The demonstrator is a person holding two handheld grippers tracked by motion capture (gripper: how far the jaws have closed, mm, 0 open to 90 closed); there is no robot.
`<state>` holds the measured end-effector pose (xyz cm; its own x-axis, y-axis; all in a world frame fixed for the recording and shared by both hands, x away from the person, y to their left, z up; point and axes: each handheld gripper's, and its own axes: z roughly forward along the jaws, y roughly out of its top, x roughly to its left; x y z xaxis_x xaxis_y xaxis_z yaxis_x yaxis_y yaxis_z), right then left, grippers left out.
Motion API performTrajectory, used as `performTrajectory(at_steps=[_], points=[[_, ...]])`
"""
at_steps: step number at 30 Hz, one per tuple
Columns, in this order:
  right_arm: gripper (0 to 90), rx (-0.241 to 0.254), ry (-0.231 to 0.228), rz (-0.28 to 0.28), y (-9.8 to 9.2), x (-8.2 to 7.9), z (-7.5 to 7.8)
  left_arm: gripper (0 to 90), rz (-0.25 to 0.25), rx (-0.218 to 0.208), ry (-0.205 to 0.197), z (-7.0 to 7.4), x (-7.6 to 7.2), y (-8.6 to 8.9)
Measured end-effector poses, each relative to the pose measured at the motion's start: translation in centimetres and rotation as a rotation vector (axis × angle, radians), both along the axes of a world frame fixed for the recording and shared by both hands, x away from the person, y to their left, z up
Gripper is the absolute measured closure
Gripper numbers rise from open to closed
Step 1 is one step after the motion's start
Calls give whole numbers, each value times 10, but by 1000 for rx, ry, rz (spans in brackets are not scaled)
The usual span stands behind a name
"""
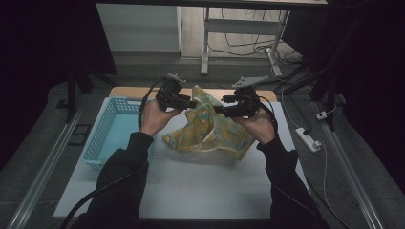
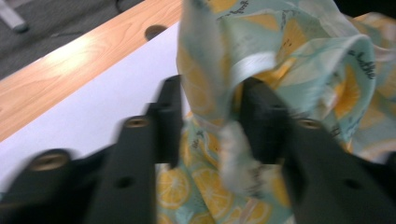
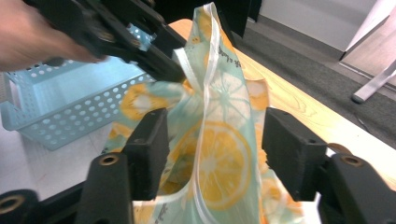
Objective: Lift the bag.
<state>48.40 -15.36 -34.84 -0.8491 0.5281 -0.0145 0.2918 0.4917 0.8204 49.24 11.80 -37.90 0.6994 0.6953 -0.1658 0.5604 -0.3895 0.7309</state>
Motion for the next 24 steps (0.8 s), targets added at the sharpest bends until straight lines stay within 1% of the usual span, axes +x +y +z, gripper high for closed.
performTrajectory(at_steps=[1, 3, 5, 9, 11, 17, 22, 24], points=[[365, 6, 0, -5, -1, 0, -1, 451, -9, -9, 2, 1, -2, 2], [337, 21, -3, -11, -5, -1, -1, 391, -21, -26, -16, 2, -9, 5], [302, 31, 0, -17, -8, -3, -2, 326, -34, -44, -18, 2, -15, 9], [242, 27, 0, -27, -14, -9, -5, 235, -52, -50, -27, 0, -29, 15], [212, 28, 0, -30, -17, -12, -7, 206, -64, -41, -29, -2, -36, 17], [139, 32, -1, -46, -31, -20, -14, 130, -57, -60, -29, -12, -57, 26], [81, 16, 3, -53, -39, -27, -20, 55, -52, -69, -41, -22, -75, 34], [66, 11, 2, -52, -42, -31, -22, 40, -52, -76, -45, -26, -82, 38]])
